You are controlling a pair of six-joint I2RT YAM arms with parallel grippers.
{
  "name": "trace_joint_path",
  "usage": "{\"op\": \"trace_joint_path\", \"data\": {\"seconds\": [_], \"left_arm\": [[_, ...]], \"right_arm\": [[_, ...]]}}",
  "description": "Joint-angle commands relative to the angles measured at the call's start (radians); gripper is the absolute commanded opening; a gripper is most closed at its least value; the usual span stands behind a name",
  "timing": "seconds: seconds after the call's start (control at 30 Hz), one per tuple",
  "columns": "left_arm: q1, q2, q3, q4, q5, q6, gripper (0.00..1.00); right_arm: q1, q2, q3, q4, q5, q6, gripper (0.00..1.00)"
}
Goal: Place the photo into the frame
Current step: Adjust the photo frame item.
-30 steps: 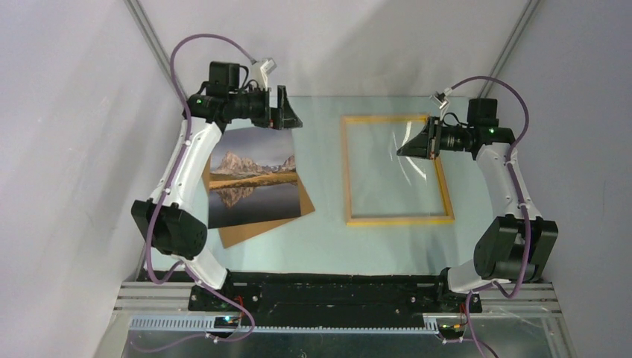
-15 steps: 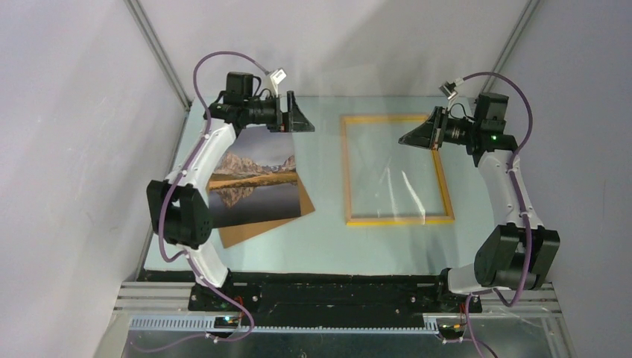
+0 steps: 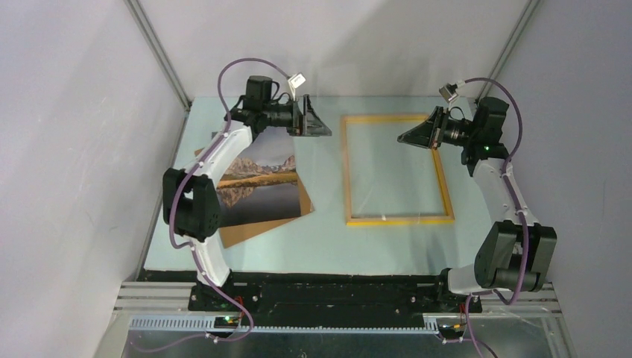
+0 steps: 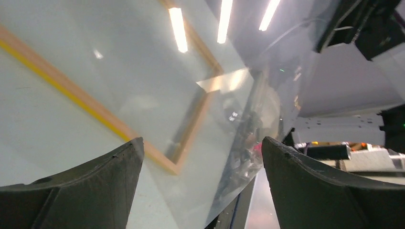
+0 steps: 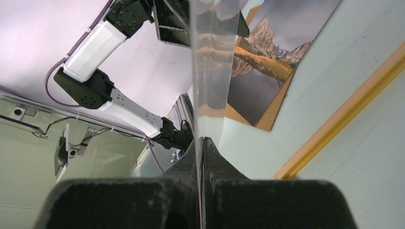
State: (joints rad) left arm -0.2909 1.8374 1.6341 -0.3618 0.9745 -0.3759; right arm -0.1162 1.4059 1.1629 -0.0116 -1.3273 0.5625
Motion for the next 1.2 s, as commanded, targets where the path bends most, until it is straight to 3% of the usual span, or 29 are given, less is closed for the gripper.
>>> {"op": "trace_joint_path", "data": {"seconds": [0.0,0.1,0.2,0.23,0.37,0.6,0.8,0.9,0.97,1.13,1.17], "left_arm": [[-0.046,-0.016,-0.037,0.132,0.109,-0.074,0.96],[-0.051,-0.015,-0.061,0.198,0.117,-0.125,0.94],[-0.048,-0.024,-0.140,0.436,0.146,-0.309,0.90],[-0.048,-0.025,-0.147,0.477,0.154,-0.332,0.84],[-0.051,-0.035,-0.156,0.497,0.159,-0.366,0.62],[-0.050,-0.072,-0.169,0.507,0.159,-0.382,0.36],[-0.052,-0.082,-0.182,0.509,0.154,-0.386,0.01],[-0.054,-0.092,-0.192,0.509,0.143,-0.391,0.00],[-0.055,-0.107,-0.209,0.508,0.119,-0.393,0.00],[-0.058,-0.143,-0.253,0.507,0.045,-0.416,0.00],[-0.059,-0.151,-0.262,0.507,0.037,-0.421,0.00]], "right_arm": [[-0.007,-0.012,-0.046,0.325,-0.046,0.227,0.00],[-0.008,-0.002,-0.074,0.411,-0.047,0.286,0.00],[-0.011,-0.002,-0.085,0.391,-0.037,0.260,0.00],[-0.011,-0.002,-0.085,0.348,-0.028,0.238,0.00],[-0.014,-0.002,-0.085,0.200,0.007,0.078,0.00],[-0.036,0.012,-0.084,0.091,0.060,-0.032,0.00],[-0.038,0.028,-0.084,0.033,0.079,-0.099,0.00],[-0.045,0.039,-0.083,0.029,0.083,-0.113,0.00],[-0.051,0.048,-0.084,0.022,0.083,-0.118,0.10],[-0.094,0.055,-0.083,-0.048,0.121,-0.169,0.58],[-0.100,0.055,-0.078,-0.068,0.141,-0.186,0.62]]}}
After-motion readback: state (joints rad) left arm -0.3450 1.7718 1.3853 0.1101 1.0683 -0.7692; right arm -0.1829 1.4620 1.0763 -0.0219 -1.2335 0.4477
